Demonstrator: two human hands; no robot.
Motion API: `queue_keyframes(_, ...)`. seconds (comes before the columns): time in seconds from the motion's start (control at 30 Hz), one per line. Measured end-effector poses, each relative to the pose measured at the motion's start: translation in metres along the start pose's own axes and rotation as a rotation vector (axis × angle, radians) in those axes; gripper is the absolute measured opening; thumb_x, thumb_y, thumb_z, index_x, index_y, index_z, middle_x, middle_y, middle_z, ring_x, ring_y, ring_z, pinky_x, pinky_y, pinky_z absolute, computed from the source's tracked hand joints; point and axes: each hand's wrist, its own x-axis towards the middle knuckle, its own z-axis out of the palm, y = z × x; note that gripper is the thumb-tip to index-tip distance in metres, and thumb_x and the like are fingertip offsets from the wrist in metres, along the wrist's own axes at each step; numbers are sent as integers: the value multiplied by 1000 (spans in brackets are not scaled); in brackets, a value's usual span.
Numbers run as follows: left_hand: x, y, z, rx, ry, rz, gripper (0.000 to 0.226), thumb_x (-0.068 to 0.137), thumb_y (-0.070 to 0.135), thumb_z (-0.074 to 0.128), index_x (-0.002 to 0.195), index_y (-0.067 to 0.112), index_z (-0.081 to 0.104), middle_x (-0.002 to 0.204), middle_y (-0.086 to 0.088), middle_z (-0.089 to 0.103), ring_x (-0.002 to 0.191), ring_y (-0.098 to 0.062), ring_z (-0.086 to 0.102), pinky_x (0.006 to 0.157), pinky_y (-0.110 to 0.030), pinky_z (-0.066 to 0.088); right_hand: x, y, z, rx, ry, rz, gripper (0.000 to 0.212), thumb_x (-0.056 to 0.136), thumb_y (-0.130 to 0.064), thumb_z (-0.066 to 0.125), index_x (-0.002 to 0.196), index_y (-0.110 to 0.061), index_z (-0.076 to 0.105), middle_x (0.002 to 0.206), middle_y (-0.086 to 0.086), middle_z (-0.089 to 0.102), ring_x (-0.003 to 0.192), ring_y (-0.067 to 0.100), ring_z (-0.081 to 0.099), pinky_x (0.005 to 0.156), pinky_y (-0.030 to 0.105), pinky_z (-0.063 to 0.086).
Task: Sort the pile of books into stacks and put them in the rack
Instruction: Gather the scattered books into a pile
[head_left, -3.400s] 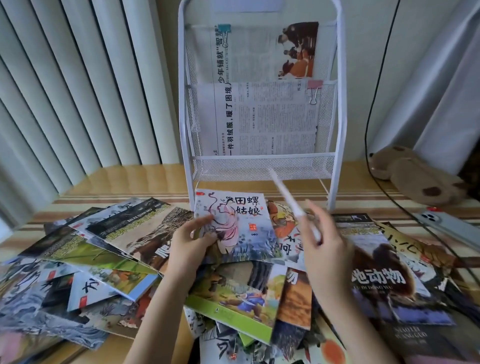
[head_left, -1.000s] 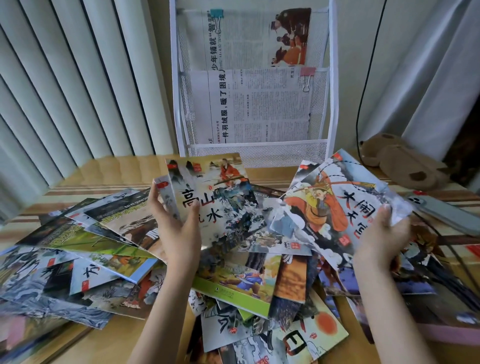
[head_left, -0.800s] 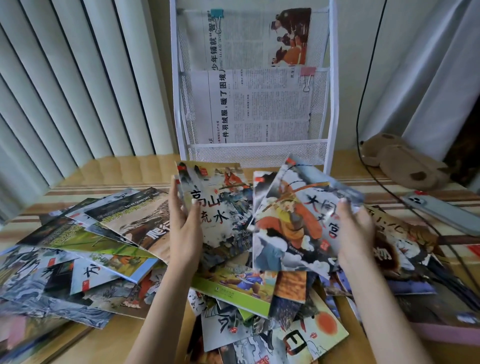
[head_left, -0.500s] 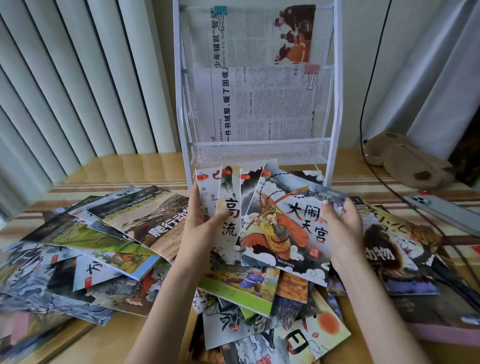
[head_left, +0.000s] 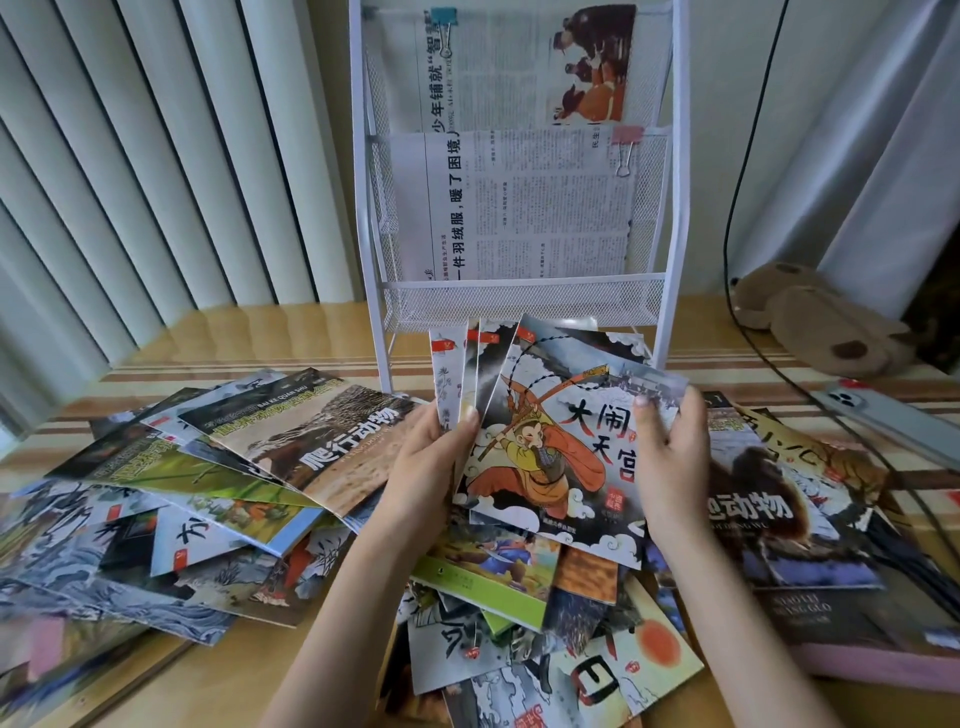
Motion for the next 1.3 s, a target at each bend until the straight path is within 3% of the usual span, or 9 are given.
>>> queue_keyframes(0.1, -2, -2, 6, 35, 28, -10, 21, 98, 21, 45, 106, 14, 63, 80, 2, 73, 71, -12, 69, 57, -22, 55, -4, -4, 2, -28, -8, -95, 45, 95, -26, 53, 132, -3, 43, 107, -15, 54, 86, -13, 50, 73, -2, 38)
queue_keyframes(0.2, -4, -7, 11, 182, 0, -31, 30, 89, 35, 55, 110, 14, 61, 90, 3, 74, 83, -13, 71, 67, -25, 57, -8, -7, 4, -31, 27, -164, 40, 91, -22, 60, 128, -10, 50, 103, -8, 61, 84, 12, 57, 76, 29, 49)
queue_keyframes(0.33, -3, -8, 11, 218, 73, -13, 21, 87, 17, 65, 107, 14, 59, 89, -6, 74, 79, -22, 72, 68, -33, 59, -8, -12, 0, 172, -20, -11, 54, 85, -28, 66, 132, -27, 40, 125, -13, 54, 101, 1, 60, 85, 26, 51)
queue_keyframes(0.53, 2, -10, 6, 150, 179, -7, 9, 93, 21, 57, 103, 22, 58, 95, -5, 72, 86, -20, 71, 72, -37, 58, -1, -6, -3, -6, -486, 308, 41, 86, -32, 67, 123, -31, 50, 111, -9, 63, 98, 4, 61, 84, 28, 49)
queue_keyframes(0.67, 3, -11, 2, 402, 182, 118, 18, 98, 35, 46, 104, 24, 59, 105, 1, 65, 96, -7, 63, 84, -33, 52, 1, -7, -4, 76, -345, 288, 31, 88, -12, 64, 108, -32, 51, 92, -17, 62, 74, -10, 59, 65, 16, 41)
queue_keyframes(0.8, 9, -20, -6, 887, 270, 349, 30, 100, 19, 39, 118, 14, 62, 95, -5, 69, 84, -14, 60, 85, -43, 46, 6, -2, -13, 127, -141, 345, 36, 87, -8, 64, 117, -27, 57, 100, 1, 66, 83, 8, 61, 69, 25, 44)
queue_keyframes(1.0, 14, -25, -22, 1515, 150, -12, 54, 91, 58, 40, 129, 21, 45, 143, -6, 43, 139, -25, 30, 115, -55, -4, 13, 4, -29, 94, 47, 409, 40, 90, -9, 60, 128, -19, 54, 89, -6, 50, 90, 18, 52, 79, 30, 38)
queue_keyframes(1.1, 13, -27, -22, 1581, 157, -21, 73, 85, 72, 32, 143, 27, 31, 157, 1, 22, 146, -18, 10, 112, -55, -12, 14, 6, -28, 85, 51, 419, 43, 90, -10, 60, 131, -20, 52, 106, -3, 47, 97, 14, 46, 83, 31, 36)
queue_keyframes(1.3, 11, -22, -24, 1531, 161, 27, 57, 83, 70, 40, 116, 24, 48, 139, 4, 44, 138, -20, 30, 113, -59, -6, 15, 9, -27, 105, 48, 426, 41, 90, -11, 60, 129, -22, 53, 111, -3, 48, 101, 14, 46, 86, 32, 37)
